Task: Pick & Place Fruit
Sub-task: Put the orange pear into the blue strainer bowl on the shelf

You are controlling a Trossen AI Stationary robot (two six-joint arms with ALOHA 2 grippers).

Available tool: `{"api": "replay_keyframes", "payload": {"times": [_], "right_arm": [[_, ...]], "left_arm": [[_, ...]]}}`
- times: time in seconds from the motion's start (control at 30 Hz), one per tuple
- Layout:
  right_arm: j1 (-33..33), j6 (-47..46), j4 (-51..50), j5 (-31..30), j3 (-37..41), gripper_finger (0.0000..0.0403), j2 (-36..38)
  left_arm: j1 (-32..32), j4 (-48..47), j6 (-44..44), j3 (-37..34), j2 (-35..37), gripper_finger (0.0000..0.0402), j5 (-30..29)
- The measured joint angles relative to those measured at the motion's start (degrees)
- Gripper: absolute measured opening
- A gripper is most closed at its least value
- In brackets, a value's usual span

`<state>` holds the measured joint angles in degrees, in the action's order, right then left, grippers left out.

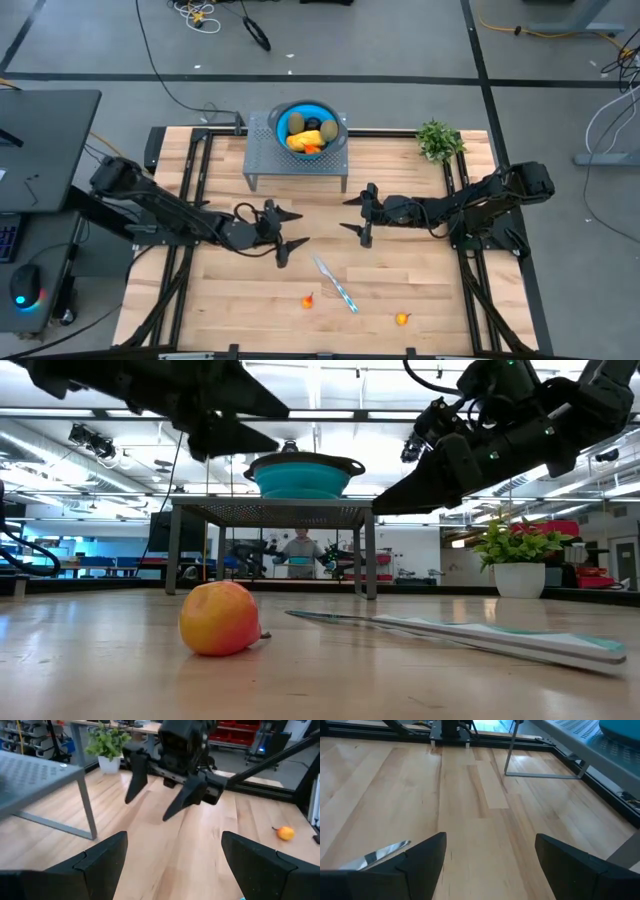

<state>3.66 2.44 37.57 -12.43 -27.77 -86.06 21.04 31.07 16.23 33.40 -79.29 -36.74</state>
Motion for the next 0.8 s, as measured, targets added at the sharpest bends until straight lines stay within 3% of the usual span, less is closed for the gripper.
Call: {"api": "replay_keyframes", "payload": {"times": [0.13,0.43,0.6,0.8], "right_arm": [[0.0,0.0,0.3,0.0,0.0,0.0316,0.0],[-0.2,1.5,0.3,-1.3,0.0,0.0316,0.0],[-0.3,0.4,-0.1,-1.3,0.0,0.0316,0.0],[-0.4,-0.7,-0.1,-1.0,0.0,0.0316,0.0]], "left_arm": [[0.2,7.5,-0.4,0.5,-5.6,0.0332,2.5],[3.5,8.4,-2.1,6.6,-15.4,0.0332,3.0],[6.0,8.8,-0.8,9.3,-20.5,0.0332,7.1],[8.8,8.8,-0.3,10.0,-24.0,0.0332,5.7]]}}
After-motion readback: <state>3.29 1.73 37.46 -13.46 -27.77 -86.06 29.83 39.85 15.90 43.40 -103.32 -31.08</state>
